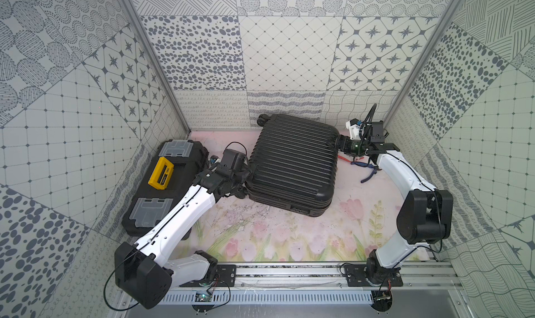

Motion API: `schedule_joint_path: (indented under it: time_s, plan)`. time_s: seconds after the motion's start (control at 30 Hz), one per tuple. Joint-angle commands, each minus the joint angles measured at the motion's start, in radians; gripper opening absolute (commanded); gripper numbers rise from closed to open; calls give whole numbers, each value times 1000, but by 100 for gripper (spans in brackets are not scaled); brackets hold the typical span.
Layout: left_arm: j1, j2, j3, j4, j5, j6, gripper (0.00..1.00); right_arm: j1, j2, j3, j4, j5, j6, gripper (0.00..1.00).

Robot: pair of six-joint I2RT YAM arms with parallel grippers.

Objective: Close the suitcase zippers
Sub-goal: Adjust the suitcase at the center of the board, then pick up the suitcase from the center of the board.

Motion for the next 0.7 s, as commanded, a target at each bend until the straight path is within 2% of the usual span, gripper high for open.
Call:
schedule_joint_path:
  time_s: [0.0, 0.1, 0.2, 0.3, 0.4, 0.57, 0.67]
  plan:
    - [-10, -38, 34, -184, -6, 234, 80, -30, -61, -12, -59, 20, -52, 87]
    - [-10, -55, 82, -221, -62, 468, 82, -61, -119, -27, -91, 20, -99, 89]
    - [-7, -62, 148, -242, -86, 842, 84, -74, -188, -54, -127, 9, -174, 91]
    - [-5, -53, 228, -299, -43, 1236, 85, -73, -274, -110, -130, -38, -242, 92]
    - [14, -28, 315, -400, 31, 1543, 86, -73, -353, -168, -128, -102, -276, 93]
    - [97, 58, 431, -555, 219, 1861, 85, -74, -441, -238, -142, -193, -308, 94]
    - [109, 135, 495, -615, 213, 1995, 84, -74, -465, -260, -159, -233, -315, 94]
